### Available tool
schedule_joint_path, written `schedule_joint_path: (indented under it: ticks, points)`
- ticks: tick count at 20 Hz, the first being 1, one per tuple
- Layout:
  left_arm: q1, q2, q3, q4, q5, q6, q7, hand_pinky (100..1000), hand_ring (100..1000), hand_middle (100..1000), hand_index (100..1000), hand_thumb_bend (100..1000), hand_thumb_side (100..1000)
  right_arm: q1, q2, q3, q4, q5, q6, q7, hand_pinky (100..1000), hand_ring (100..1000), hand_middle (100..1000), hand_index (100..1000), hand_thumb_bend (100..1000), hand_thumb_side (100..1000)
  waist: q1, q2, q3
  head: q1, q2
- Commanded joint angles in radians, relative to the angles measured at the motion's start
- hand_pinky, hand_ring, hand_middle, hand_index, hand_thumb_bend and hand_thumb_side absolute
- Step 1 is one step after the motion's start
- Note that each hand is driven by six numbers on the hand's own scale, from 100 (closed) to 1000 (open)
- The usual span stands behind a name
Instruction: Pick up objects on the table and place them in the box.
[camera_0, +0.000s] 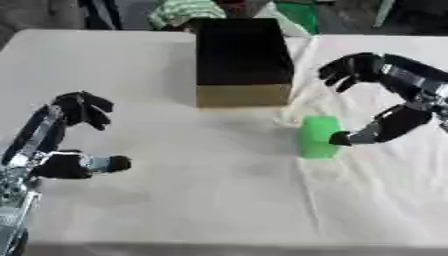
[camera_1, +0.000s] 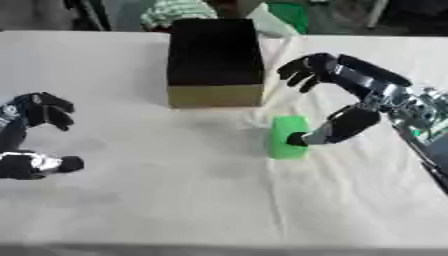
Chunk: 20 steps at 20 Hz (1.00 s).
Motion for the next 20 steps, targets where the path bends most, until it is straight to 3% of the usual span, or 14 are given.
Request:
schedule_joint_path:
  ticks: [1, 20]
  points:
    - [-0.016, 0.013, 0.001, -0.01, 0.005, -0.002, 0.006, 546, 568, 589, 684, 1000, 386, -0.021, -0.037, -0.003, 0.021, 0.014, -0.005, 0.01, 731, 794, 787, 871, 641, 100, 0.0, -0.015, 0.001, -0.003, 0.005]
    - [-0.018, 0.008, -0.002, -0.009, 0.008, -0.002, 0.004, 544, 567, 588, 683, 1000, 390, -0.086, 0.018, 0.048, 0.228, 0.106, -0.039, 0.072, 744, 789, 779, 868, 648, 100, -0.001, -0.014, 0.009, -0.004, 0.005]
